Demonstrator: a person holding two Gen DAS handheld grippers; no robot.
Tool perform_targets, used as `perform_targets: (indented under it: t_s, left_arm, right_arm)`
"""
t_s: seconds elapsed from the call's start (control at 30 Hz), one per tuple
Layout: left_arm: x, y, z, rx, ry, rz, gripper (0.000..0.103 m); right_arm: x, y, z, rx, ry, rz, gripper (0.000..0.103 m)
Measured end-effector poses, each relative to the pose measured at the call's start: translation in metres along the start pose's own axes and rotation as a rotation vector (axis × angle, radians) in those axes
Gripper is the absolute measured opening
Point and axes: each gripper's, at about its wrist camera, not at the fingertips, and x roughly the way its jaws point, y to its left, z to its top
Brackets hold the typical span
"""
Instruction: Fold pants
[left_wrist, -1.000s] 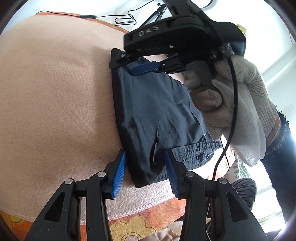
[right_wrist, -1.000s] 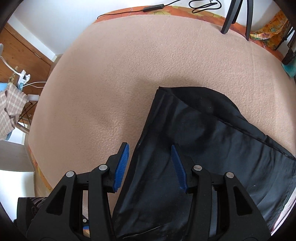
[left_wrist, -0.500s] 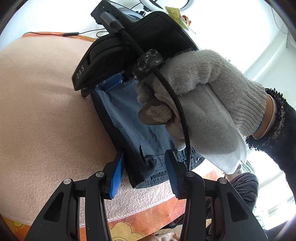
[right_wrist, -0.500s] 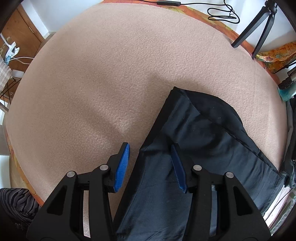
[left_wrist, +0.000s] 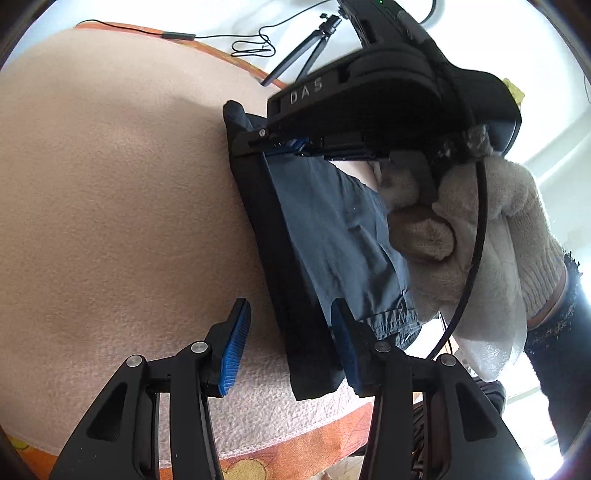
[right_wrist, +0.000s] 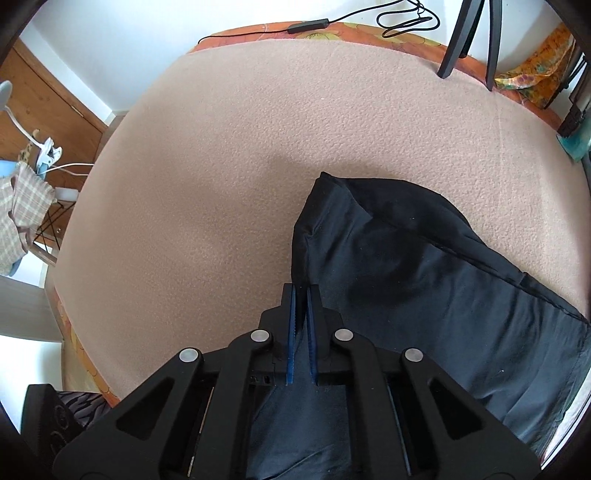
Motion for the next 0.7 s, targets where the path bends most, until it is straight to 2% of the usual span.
perform_targets:
  t_s: [0.1, 0.13, 0.17, 0.33, 0.43, 0.5, 0.67, 0.7]
  left_arm:
    - [0.007, -0.013, -0.001, 0.045, 0.004, -0.01, 0.039]
    - [0.009, -0.016, -0.001, 0.054, 0.0, -0.017, 0.03]
    - [0.009, -0.02, 0.0, 0.062, -0.008, -0.017, 0.027]
    - [0.011, -0.032, 0.004, 0.116, -0.031, -0.012, 0.022]
    - [0.01, -0.04, 0.003, 0.138, -0.036, -0.007, 0.022]
    - [0.005, -0.043, 0.001, 0.146, -0.039, -0.009, 0.022]
    - [0.001, -0.054, 0.001, 0.183, -0.048, -0.006, 0.022]
    - [-0.006, -0.052, -0.002, 0.196, -0.051, -0.005, 0.022]
  right_arm:
    - [-0.014, -0.011, -0.008, 0.029, -0.022, 0.039, 0.006]
    - [-0.016, -0.013, -0.01, 0.035, -0.026, 0.047, 0.006]
    - [-0.02, -0.016, -0.014, 0.04, -0.03, 0.051, 0.006]
    - [-0.027, -0.017, -0.016, 0.032, -0.026, 0.046, 0.006]
    - [-0.032, -0.013, -0.015, -0.005, -0.019, -0.005, 0.025]
    - [-0.035, -0.007, -0.016, -0.038, -0.02, -0.03, 0.051]
    - [-0.035, 0.0, -0.021, -0.07, 0.003, -0.04, 0.054]
    - [-0.035, -0.002, -0.024, -0.055, 0.015, -0.033, 0.051]
